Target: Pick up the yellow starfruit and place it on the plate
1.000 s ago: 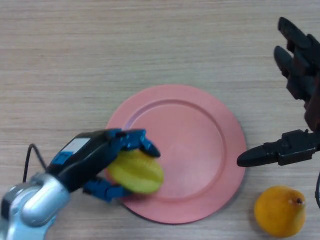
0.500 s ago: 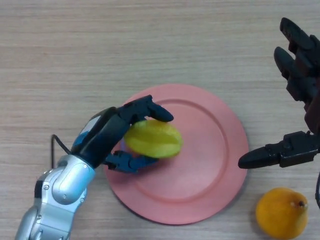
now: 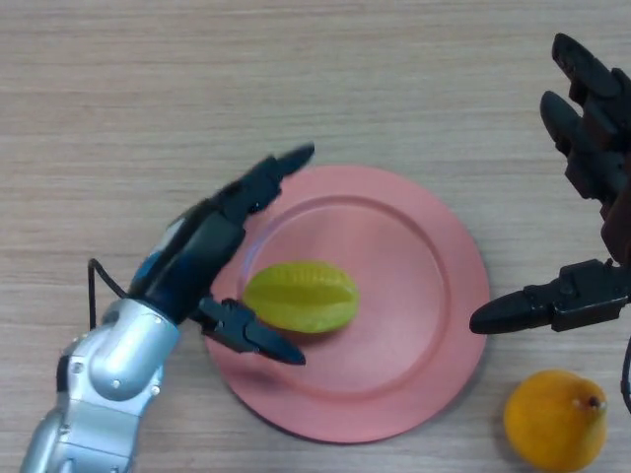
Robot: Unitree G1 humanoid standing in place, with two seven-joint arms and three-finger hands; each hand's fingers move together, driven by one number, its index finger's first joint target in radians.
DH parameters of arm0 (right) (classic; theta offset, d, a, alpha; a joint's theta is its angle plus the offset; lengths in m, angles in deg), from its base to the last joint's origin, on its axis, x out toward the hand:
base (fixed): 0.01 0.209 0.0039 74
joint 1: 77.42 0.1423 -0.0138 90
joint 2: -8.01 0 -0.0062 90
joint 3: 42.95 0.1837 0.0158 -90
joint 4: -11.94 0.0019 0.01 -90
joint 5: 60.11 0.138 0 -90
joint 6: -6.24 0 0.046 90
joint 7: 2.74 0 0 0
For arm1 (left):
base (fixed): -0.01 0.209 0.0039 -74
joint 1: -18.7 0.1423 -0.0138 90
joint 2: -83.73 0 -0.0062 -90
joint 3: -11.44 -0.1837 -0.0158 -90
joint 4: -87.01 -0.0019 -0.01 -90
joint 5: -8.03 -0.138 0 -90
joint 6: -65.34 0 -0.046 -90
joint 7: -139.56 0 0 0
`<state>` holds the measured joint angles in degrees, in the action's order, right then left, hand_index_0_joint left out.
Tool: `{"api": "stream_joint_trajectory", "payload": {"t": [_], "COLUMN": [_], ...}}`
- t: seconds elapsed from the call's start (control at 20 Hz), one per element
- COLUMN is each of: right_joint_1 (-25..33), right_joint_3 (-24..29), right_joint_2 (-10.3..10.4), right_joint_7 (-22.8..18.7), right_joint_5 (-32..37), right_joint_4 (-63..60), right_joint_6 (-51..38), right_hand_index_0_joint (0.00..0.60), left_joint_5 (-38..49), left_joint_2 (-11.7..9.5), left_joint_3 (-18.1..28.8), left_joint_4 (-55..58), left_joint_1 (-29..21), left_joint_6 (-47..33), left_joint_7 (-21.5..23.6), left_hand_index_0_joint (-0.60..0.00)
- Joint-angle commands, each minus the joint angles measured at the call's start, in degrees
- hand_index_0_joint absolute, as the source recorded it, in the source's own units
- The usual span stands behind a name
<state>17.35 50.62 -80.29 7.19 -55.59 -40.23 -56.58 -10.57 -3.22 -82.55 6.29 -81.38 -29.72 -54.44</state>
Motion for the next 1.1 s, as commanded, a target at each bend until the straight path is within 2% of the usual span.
{"api": "stream_joint_trajectory", "payload": {"t": [0.05, 0.1, 0.15, 0.2, 0.35, 0.55, 0.8, 1.1], "right_joint_1": [1.7, 1.7, 1.4, 1.4, 1.2, 0.9, 0.7, 0.5], "right_joint_3": [2.6, 2.7, 2.9, 2.9, 2.6, 2.7, 3.4, 3.2], "right_joint_2": [-1.4, -1.3, -1.3, -1.4, -1.2, -1.1, -1.0, -1.3], "right_joint_7": [-0.5, -0.4, -0.3, -0.2, -0.3, -0.2, -1.1, -0.7], "right_joint_5": [-0.2, -0.3, 0.0, -0.1, -0.8, -1.2, 0.4, 0.2], "right_joint_4": [2.9, 2.8, 2.8, 2.7, 2.3, 2.1, 2.3, 2.3], "right_joint_6": [-5.8, -6.1, -6.2, -6.3, -7.0, -7.7, -7.7, -8.2], "right_hand_index_0_joint": [0.000, 0.000, 0.000, 0.000, 0.000, 0.000, 0.000, 0.000], "left_joint_5": [6.6, 8.7, 15.1, 17.0, 25.1, 35.0, 38.6, 34.7], "left_joint_2": [-1.8, -1.9, -2.3, -2.6, -4.9, -6.7, -7.5, -7.4], "left_joint_3": [6.0, 6.6, 8.6, 9.4, 14.7, 18.7, 20.1, 19.3], "left_joint_4": [9.1, 10.8, 15.3, 16.3, 17.0, 17.7, 17.9, 17.4], "left_joint_1": [-0.2, 0.5, 1.3, 1.3, 0.9, 1.5, 2.3, 2.3], "left_joint_6": [-1.6, -1.6, 2.3, 3.1, 4.3, 10.7, 13.3, 12.7], "left_joint_7": [2.3, 2.2, 1.1, 1.3, 3.0, 3.0, 3.7, 2.7], "left_hand_index_0_joint": [0.000, 0.000, 0.000, 0.000, 0.000, 0.000, 0.000, 0.000]}}
